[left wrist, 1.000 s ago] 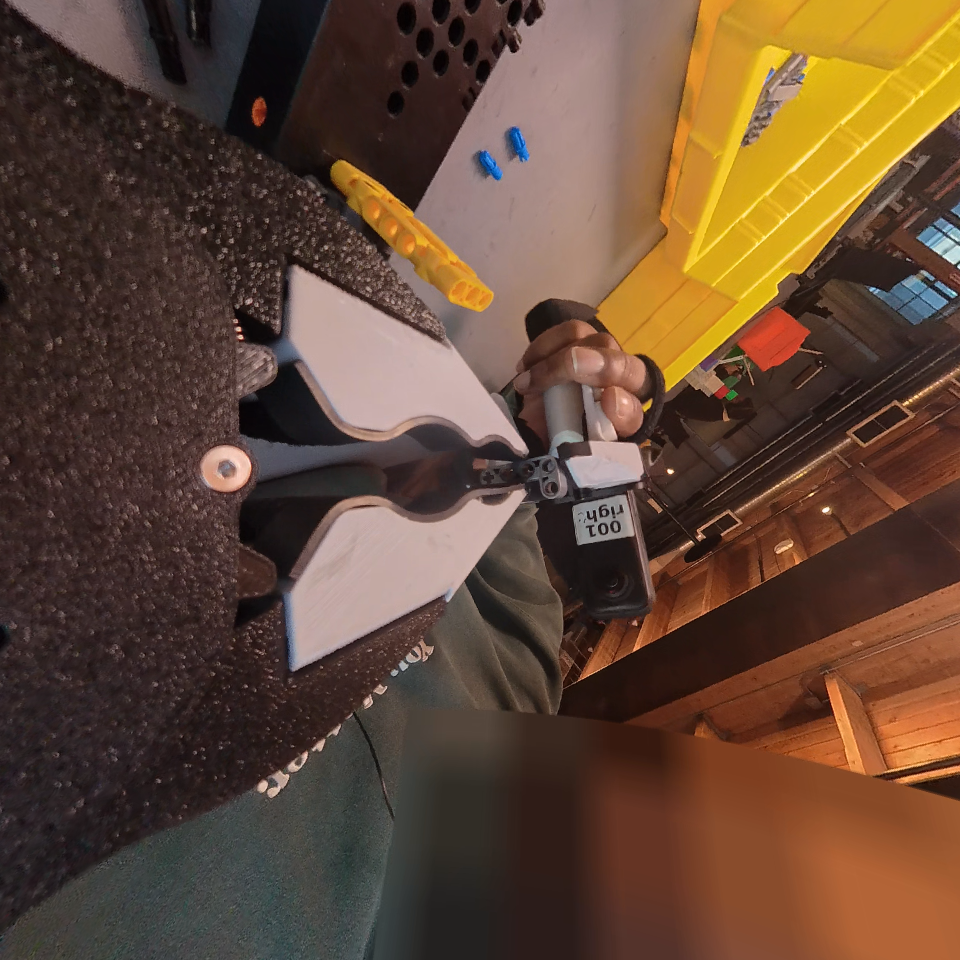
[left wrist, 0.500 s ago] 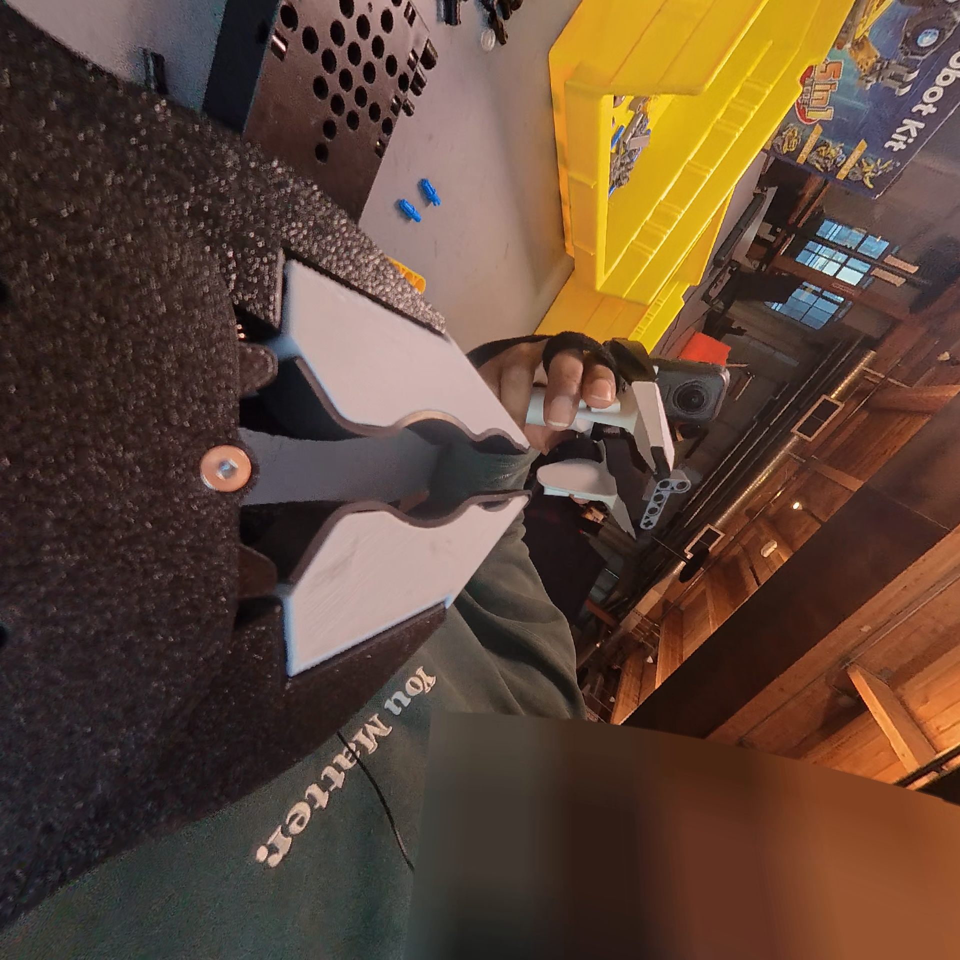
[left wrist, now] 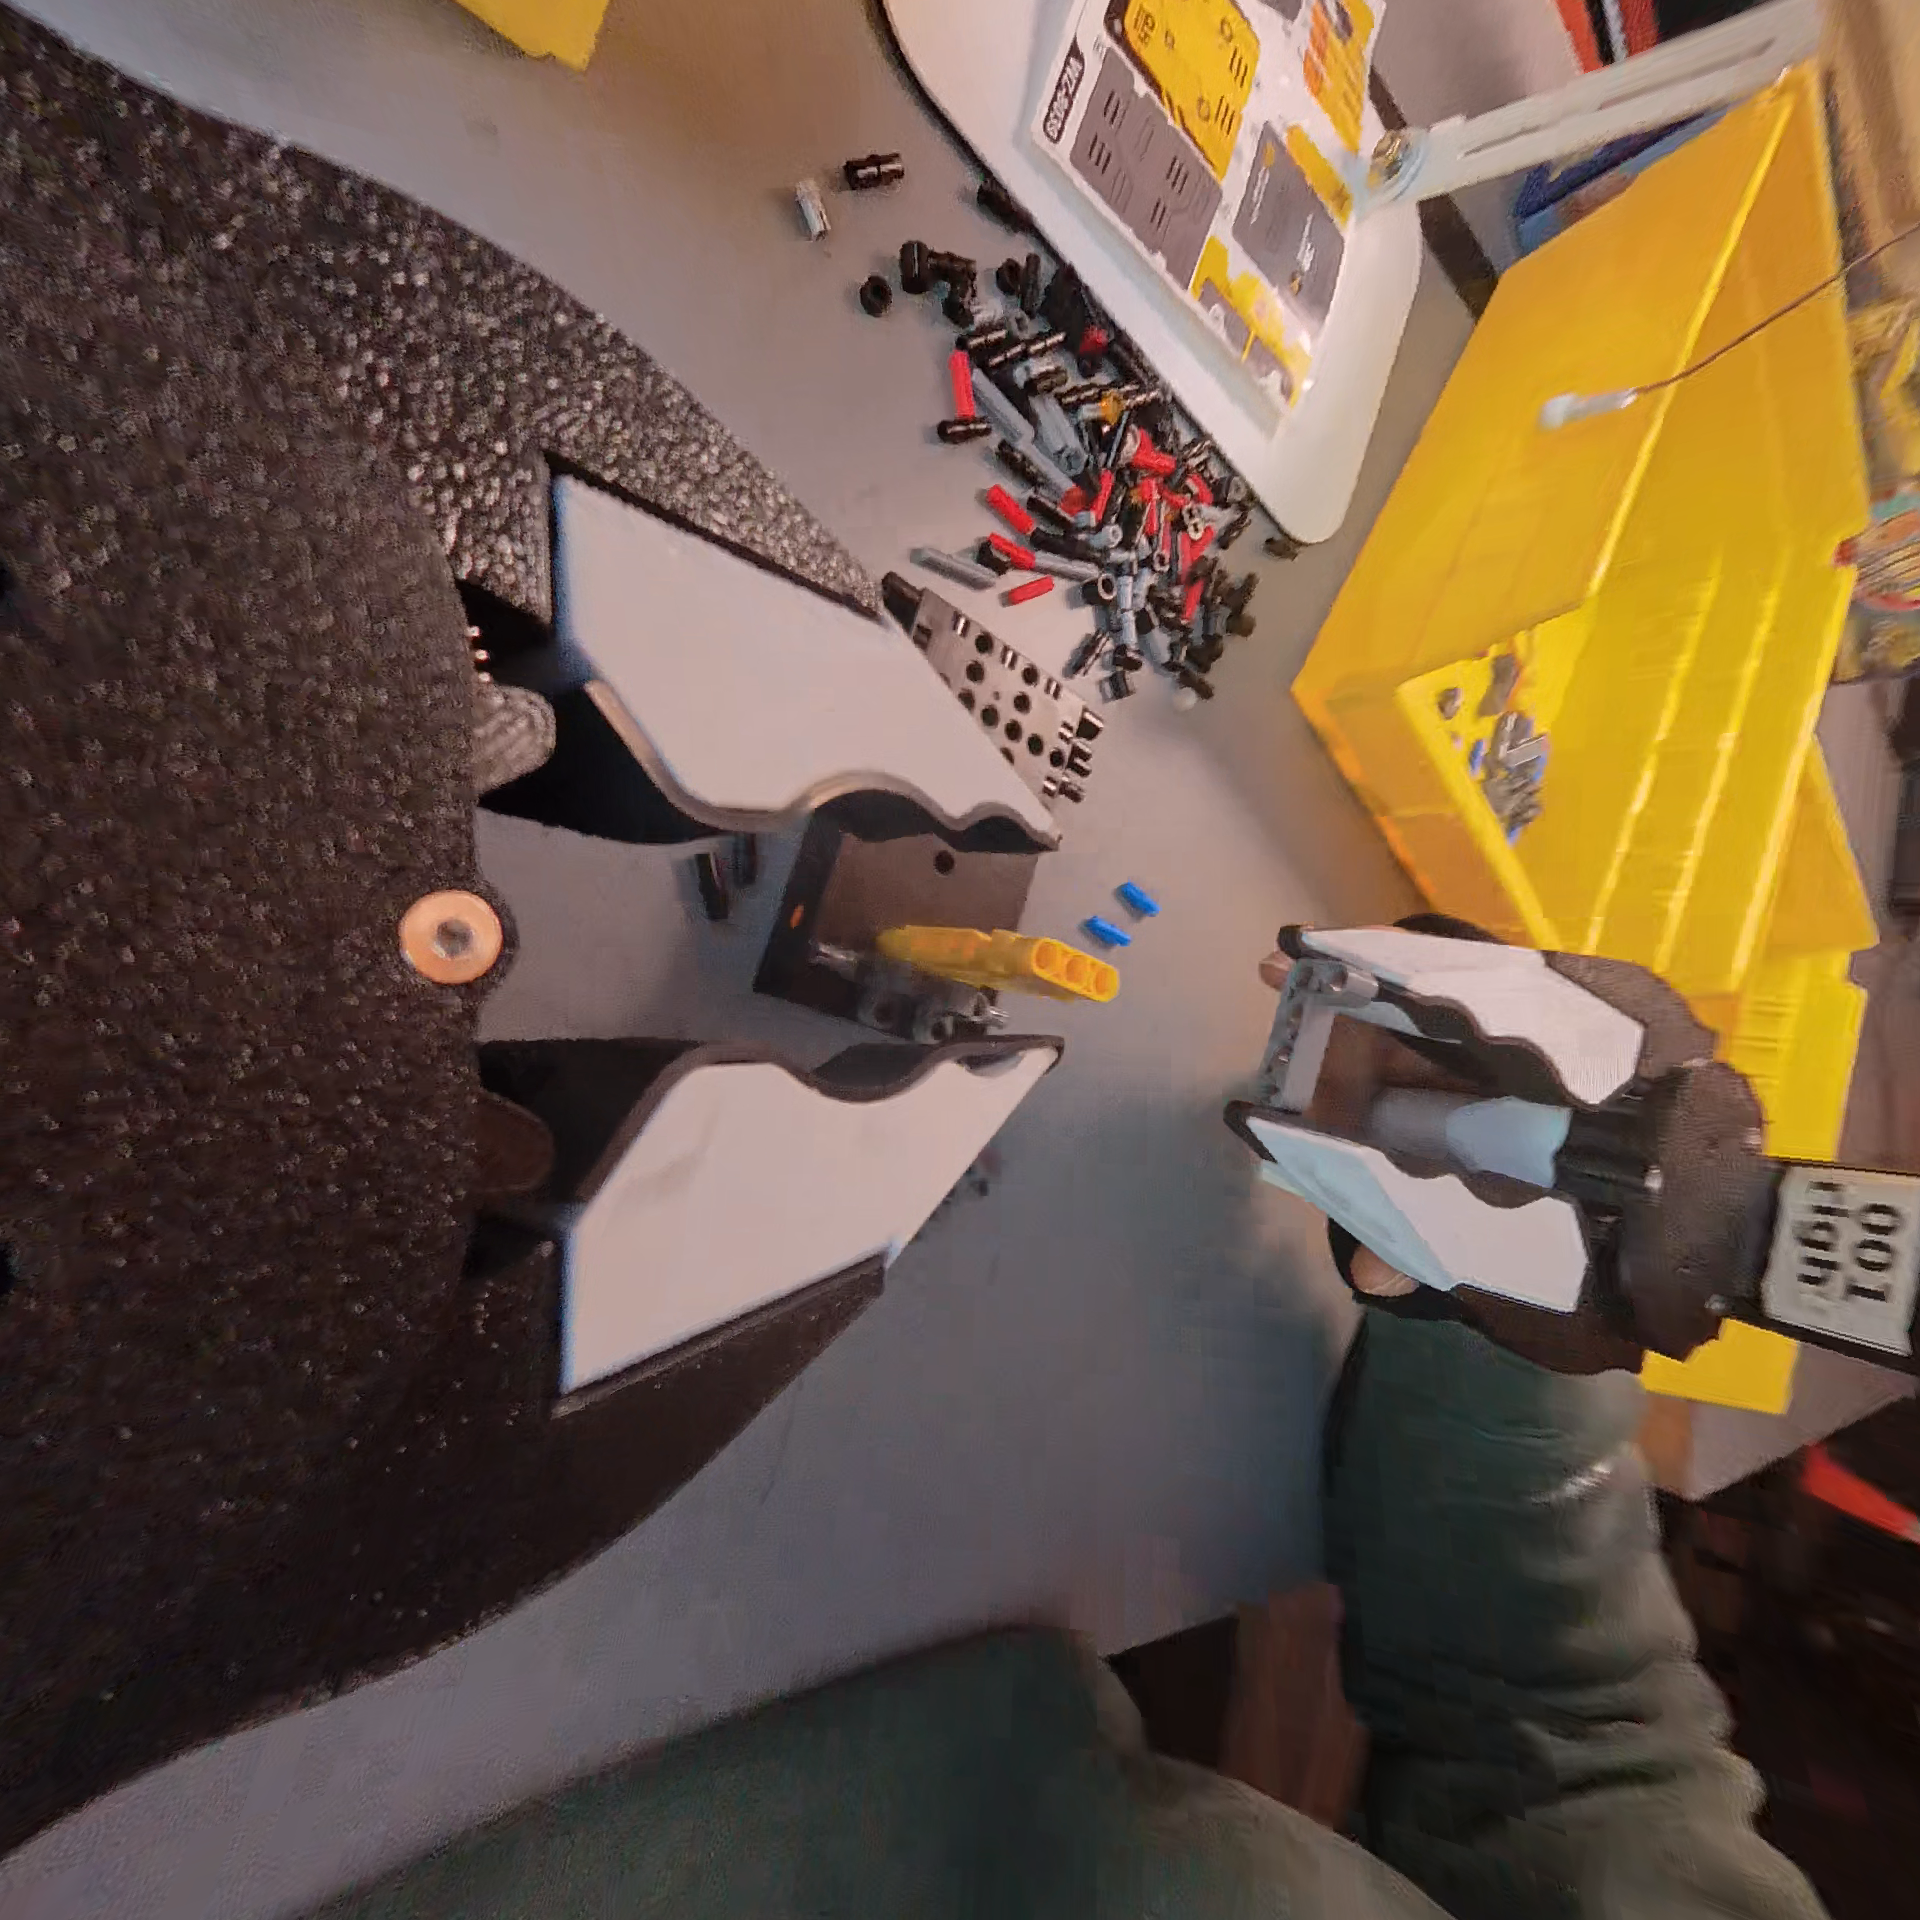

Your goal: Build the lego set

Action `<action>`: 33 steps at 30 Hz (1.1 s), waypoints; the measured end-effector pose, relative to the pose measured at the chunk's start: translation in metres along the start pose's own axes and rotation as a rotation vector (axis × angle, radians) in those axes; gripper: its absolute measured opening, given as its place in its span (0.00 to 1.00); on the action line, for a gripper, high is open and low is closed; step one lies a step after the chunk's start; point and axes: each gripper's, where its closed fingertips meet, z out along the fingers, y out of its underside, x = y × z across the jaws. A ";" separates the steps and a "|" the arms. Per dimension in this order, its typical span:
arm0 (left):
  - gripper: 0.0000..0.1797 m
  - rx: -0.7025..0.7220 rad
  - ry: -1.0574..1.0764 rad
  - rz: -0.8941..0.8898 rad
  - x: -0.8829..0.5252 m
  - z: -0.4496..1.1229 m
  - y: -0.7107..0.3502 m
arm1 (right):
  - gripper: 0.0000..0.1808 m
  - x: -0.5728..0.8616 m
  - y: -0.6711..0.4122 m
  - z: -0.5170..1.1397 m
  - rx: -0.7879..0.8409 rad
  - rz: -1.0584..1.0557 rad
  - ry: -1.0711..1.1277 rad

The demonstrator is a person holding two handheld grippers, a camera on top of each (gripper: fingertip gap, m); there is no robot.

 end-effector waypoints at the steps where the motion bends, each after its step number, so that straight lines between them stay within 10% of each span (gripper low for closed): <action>1: 0.21 -0.049 0.013 0.026 0.000 0.005 0.008 | 0.17 0.000 0.014 0.004 -0.077 -0.050 0.020; 17: 0.14 -0.454 0.192 0.229 0.012 0.041 0.047 | 0.17 0.000 0.049 0.004 -0.262 -0.136 0.057; 33: 0.13 -0.196 0.209 0.175 0.030 0.047 0.021 | 0.17 -0.014 0.038 0.004 -0.188 -0.101 -0.021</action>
